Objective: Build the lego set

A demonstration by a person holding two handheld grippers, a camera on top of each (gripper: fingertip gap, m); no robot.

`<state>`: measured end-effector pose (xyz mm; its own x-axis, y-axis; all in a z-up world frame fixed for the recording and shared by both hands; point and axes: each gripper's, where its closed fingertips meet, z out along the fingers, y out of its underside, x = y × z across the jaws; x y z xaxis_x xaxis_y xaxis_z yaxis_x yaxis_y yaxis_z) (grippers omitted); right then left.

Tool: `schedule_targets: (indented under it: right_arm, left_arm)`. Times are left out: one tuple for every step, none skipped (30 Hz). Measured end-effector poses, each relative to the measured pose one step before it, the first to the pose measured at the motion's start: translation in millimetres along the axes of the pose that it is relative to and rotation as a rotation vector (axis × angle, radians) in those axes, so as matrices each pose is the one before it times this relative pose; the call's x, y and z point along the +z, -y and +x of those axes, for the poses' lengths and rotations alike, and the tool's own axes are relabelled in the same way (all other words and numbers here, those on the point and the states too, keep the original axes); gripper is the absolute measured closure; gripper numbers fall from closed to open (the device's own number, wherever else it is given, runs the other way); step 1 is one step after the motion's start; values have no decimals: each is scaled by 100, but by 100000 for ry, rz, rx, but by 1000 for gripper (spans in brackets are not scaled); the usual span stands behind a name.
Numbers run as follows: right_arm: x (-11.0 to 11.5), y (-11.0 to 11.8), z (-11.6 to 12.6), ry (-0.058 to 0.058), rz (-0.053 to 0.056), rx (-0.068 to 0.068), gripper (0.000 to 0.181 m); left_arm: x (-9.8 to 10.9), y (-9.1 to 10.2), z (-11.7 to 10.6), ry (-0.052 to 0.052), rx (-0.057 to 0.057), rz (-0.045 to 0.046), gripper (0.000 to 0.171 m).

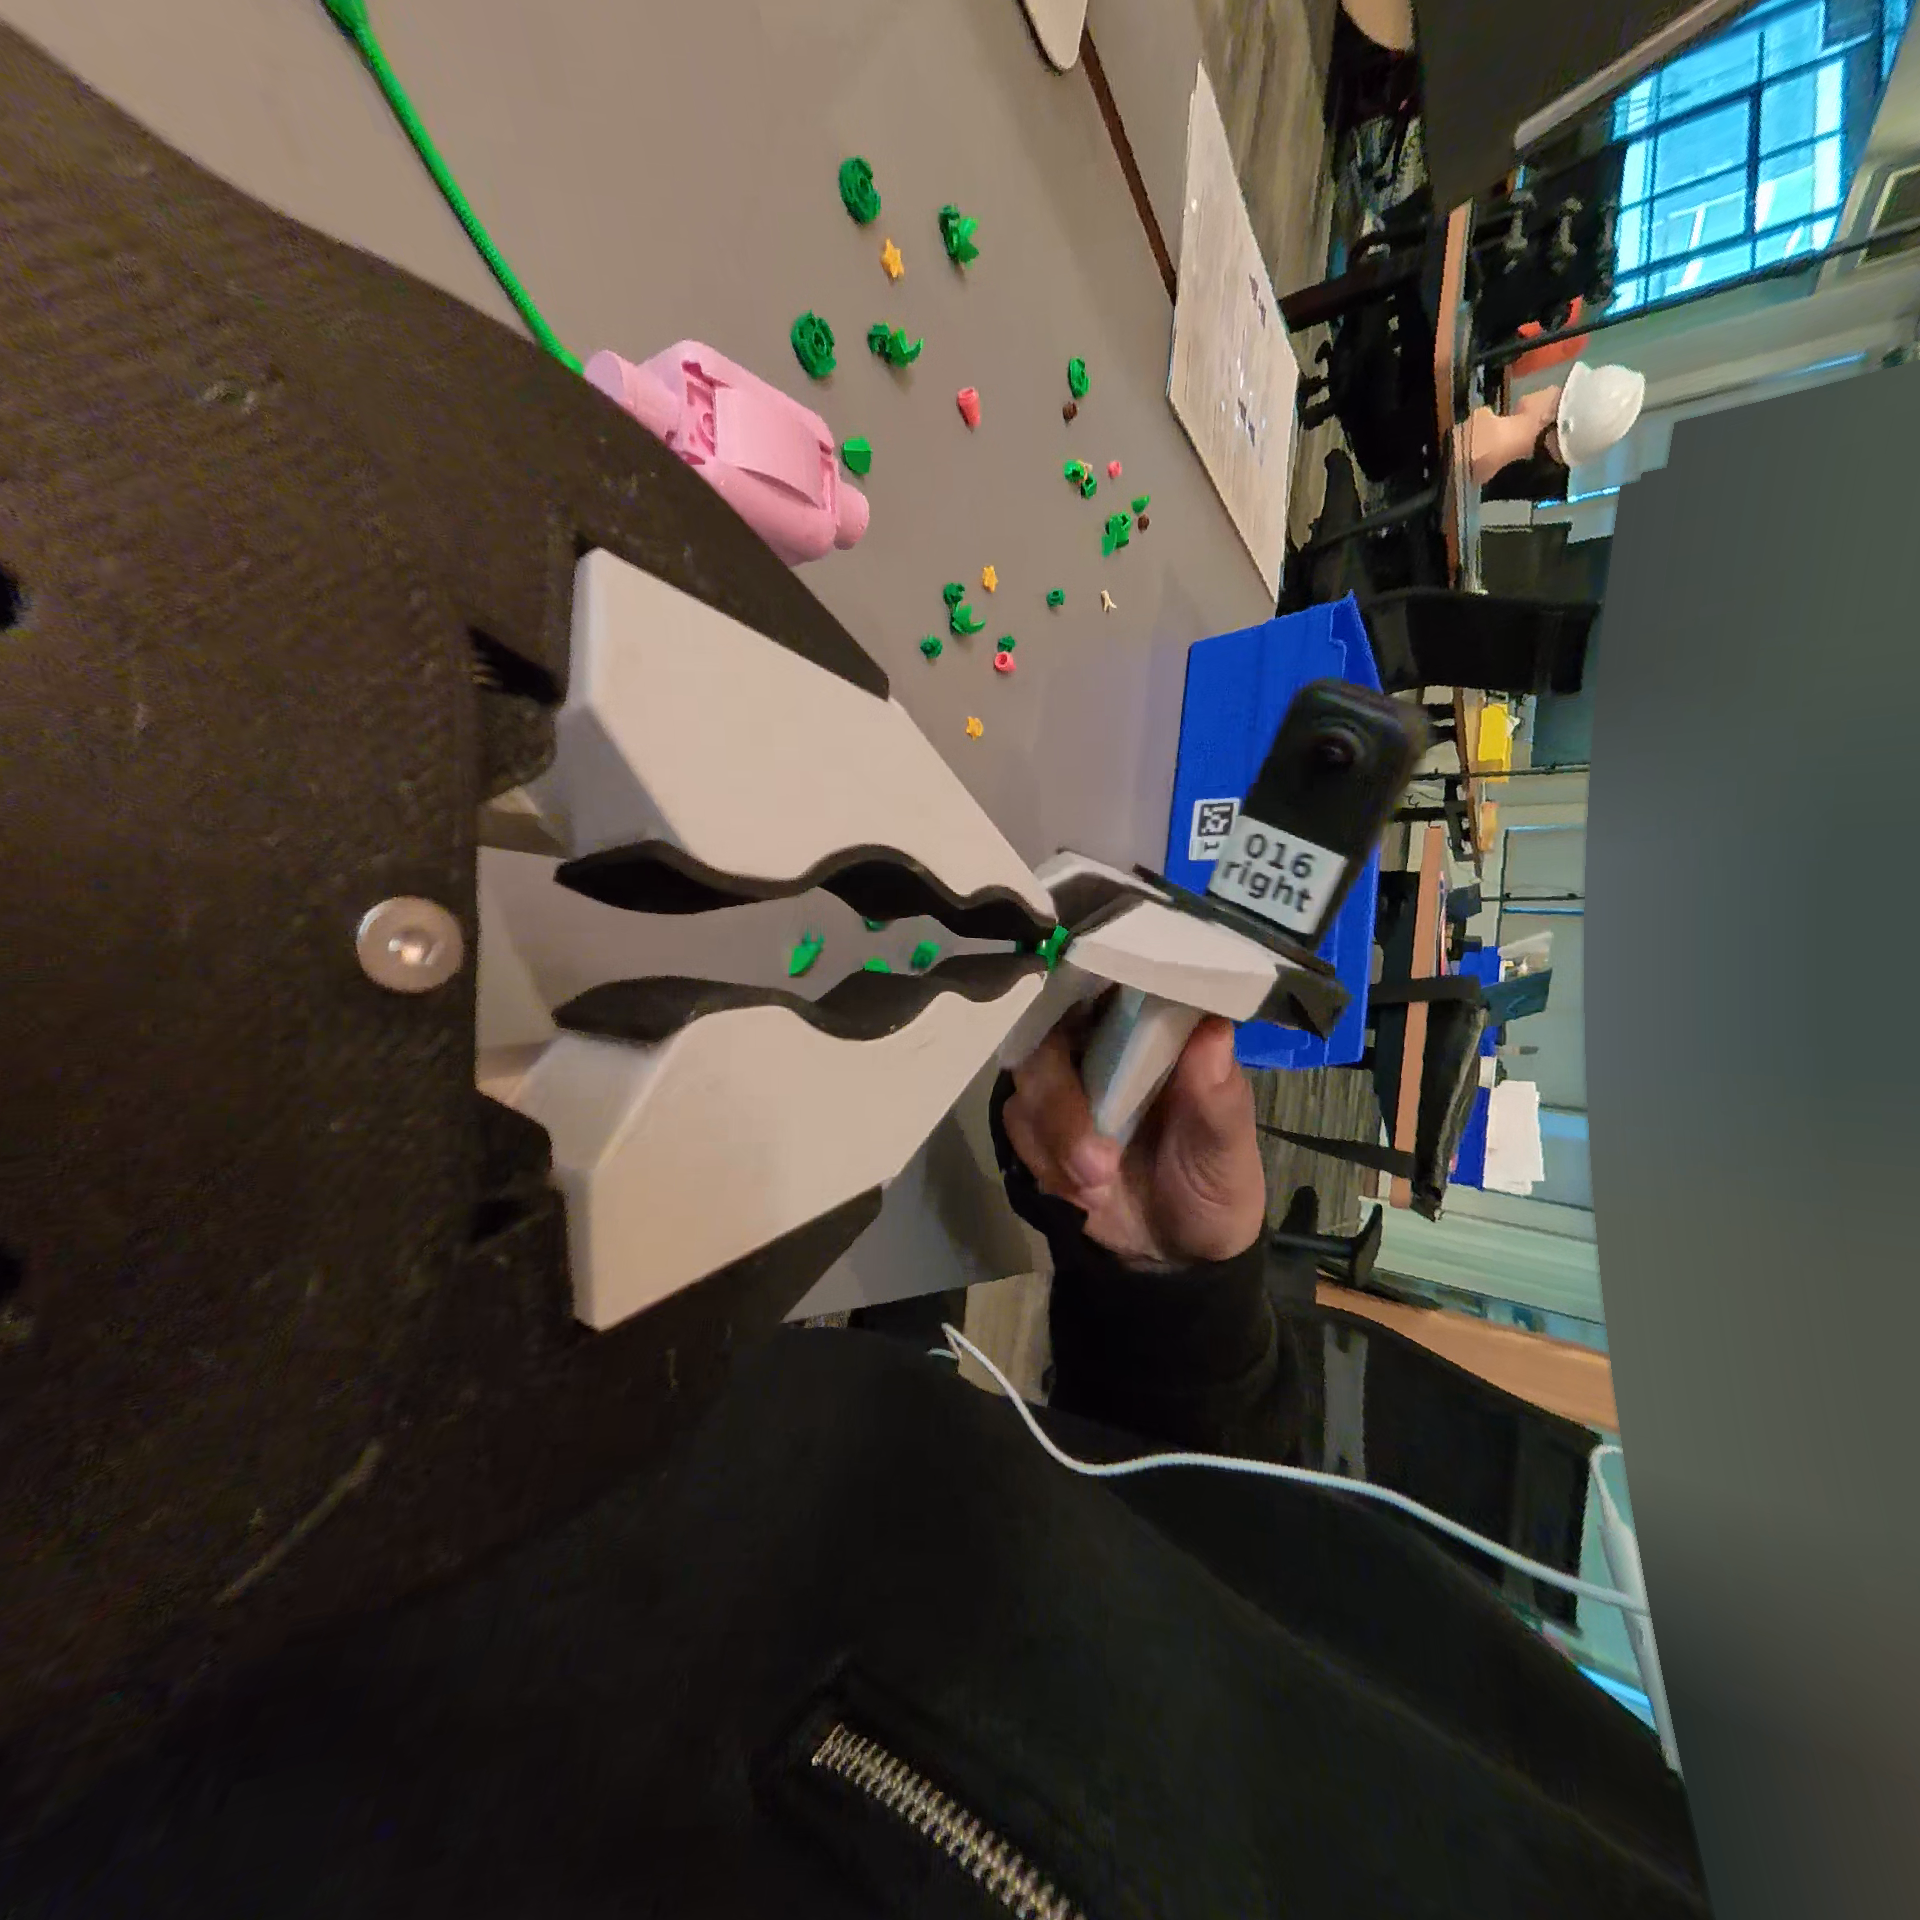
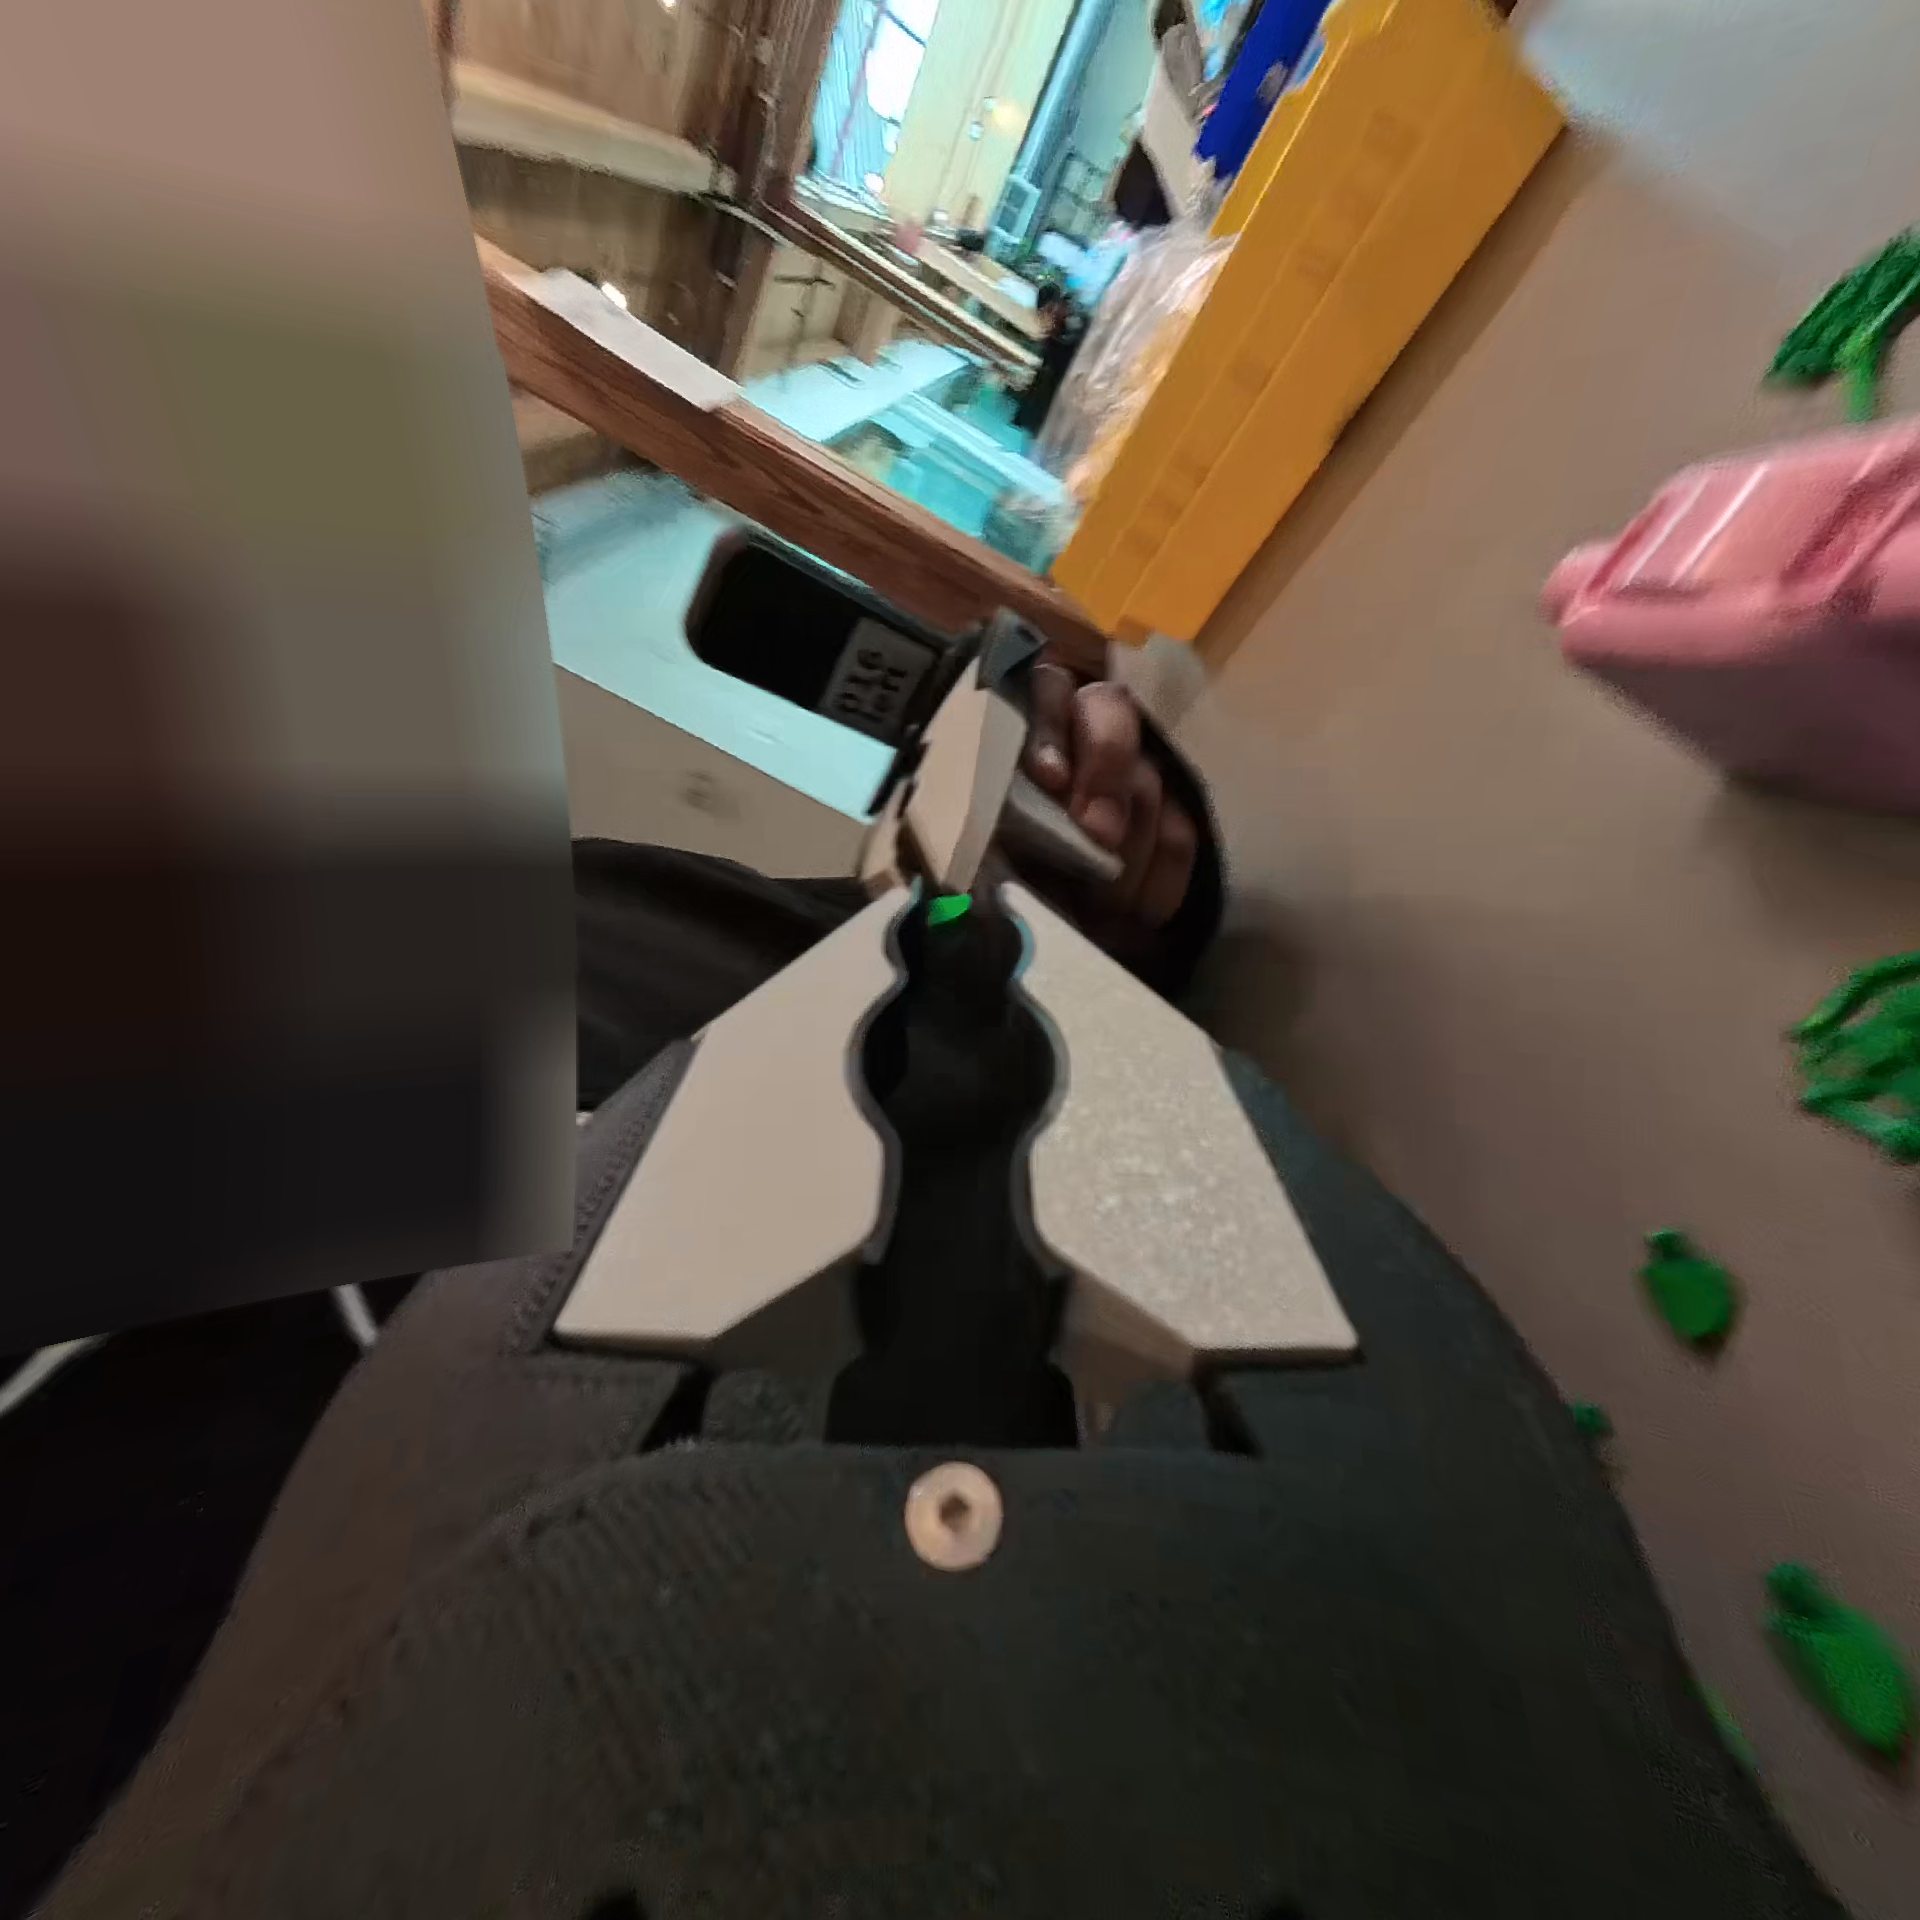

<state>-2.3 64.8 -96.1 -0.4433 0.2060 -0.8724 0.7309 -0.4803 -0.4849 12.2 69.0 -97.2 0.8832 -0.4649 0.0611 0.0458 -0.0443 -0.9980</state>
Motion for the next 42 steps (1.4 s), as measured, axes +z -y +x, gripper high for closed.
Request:
schedule_targets:
  right_arm:
    - [-117, 294, 331, -6226, 235, -9781, 156]
    - [-156, 363, 15, -4335, 961, -10220, 145]
    - [-156, 305, -480, -923, 957, -9383, 146]
    - [-90, 160, -370, -1183, 14, -6718, 145]
    - [-33, -37, -346, -744, -892, -5778, 145]
    - [7, -162, -293, -599, -1174, -4782, 145]
    - [4, -212, -100, -1294, -1112, -3240, 145]
    - [-2, -205, 15, -1271, -766, -1911, 147]
    - [-23, -95, 5, -461, 236, -420, 149]
    - [-53, 0, -3, 414, 946, 771, 151]
    - [-64, 52, -40, 1235, 1193, 1407, 153]
    - [-64, 47, -52, 1632, 1132, 1538, 154]
    - [-55, 33, 44, 997, 917, 1386, 155]
    - [-43, -37, 73, 741, 368, 989, 157]
    - [-11, -107, -29, 1482, -107, 577, 159]
    - [-5, -142, -59, 1677, -389, 430, 161]
    - [9, -114, 2, 1084, -288, 525, 162]
    - [22, -43, -48, 1138, 45, 370, 164]
    - [42, -12, -88, 1128, 77, 268, 165]
    - [47, -26, -25, 597, -182, 163, 165]
    - [73, -55, 10, 270, -483, -135, 166]
    - [84, -72, -57, 476, -583, -380, 167]
    - [81, -70, -71, 508, -635, -321, 168]
    - [92, -95, -90, 644, -934, -216, 170]
    - [96, -138, -83, 583, -1188, -114, 175]
    - [74, -57, -33, 179, -679, -94, 175]
    - [15, 33, -17, -9, -242, -134, 175]
    - [0, -31, -2, -131, -624, -318, 175]
    - [14, -15, 1, -74, -361, -411, 175]
    - [23, 22, -48, 344, -49, -160, 175]
    - [7, 34, -80, 687, 94, -43, 175]
    - [11, 11, 10, 80, -152, -637, 175]
    - [-14, -46, 102, -602, -674, -1043, 175]
    - [-1, -48, 56, -472, -913, -1024, 176]
    - [24, -3, 6, -341, -582, -1151, 176]
    - [31, -20, 10, -588, -600, -1625, 177]
    - [19, -19, 19, -664, -760, -1398, 177]
    - [28, 32, 17, -563, -531, -875, 177]
    - [-5, 68, 0, -129, -245, -373, 177]
    - [2, 89, -65, 271, 172, -287, 177]
    - [26, 88, -60, 130, 382, -275, 177]
    - [39, 44, -6, -414, 63, -870, 177]
  left_arm:
    - [-4, -21, 85, 584, 1258, -189, 171]
    - [1, -93, 56, 557, 995, -536, 171]
    - [-30, -30, 25, 363, 636, -182, 171]
    - [-89, 154, -26, 364, 246, 854, 171]
    - [-105, 159, -65, 173, -236, 1007, 171]
    - [-76, 92, -58, -75, -558, 643, 171]
    - [-88, 114, -21, -69, -313, 728, 171]
    - [-94, 153, 19, 72, 247, 889, 171]
    - [-43, 84, 32, 169, 688, 402, 171]
    - [14, -11, 98, -266, 600, -50, 171]
    - [32, -2, 154, -680, 364, 9, 171]
    - [26, 58, 155, -602, 400, 291, 171]
    - [21, 21, 96, -341, 331, 91, 171]
    - [16, -14, 64, -379, 30, -23, 171]
    - [-4, 46, 56, -382, -157, 324, 171]
    - [-29, 62, 13, -181, -181, 433, 171]
    - [-3, -2, -22, -83, -284, 52, 171]
    - [10, -31, 9, -289, -328, -86, 171]
    - [10, 31, 28, -188, -148, 217, 171]
    - [20, -6, 7, -71, 25, -35, 171]
    - [42, -70, 28, -222, 3, -343, 171]
    - [41, -46, 51, -324, -50, -243, 171]
    - [19, -3, 40, -116, 157, -11, 171]
    - [25, -25, 22, -81, 202, -166, 171]
    - [19, -45, 8, -60, 37, -241, 171]
    - [0, 17, 41, -221, 60, 53, 171]
    - [-23, 34, 2, 30, 60, 240, 171]
    - [-8, -3, -8, -68, -187, -28, 171]
    - [-2, -8, -9, -62, -386, 7, 171]
    - [-8, 35, 10, -207, -482, 303, 171]
    - [-10, 92, 46, -528, -788, 699, 171]
    - [-2, 59, 4, -533, -1477, 569, 171]
    - [27, -40, -53, -409, -1938, 116, 171]
    - [13, -50, -29, -664, -1912, 6, 171]
    - [0, 21, 27, -1018, -2178, 452, 171]
    - [-4, 41, 23, -860, -2373, 551, 171]
    - [-6, 0, 7, -779, -1834, 256, 171]
    - [-24, 11, -23, -143, -650, 114, 171]
    - [-8, 29, -25, 209, -25, 202, 171]
    - [12, 78, 27, -322, -395, 421, 171]
    - [-23, 98, 27, -610, -759, 674, 171]
    - [-41, 66, 16, -624, -898, 479, 171]
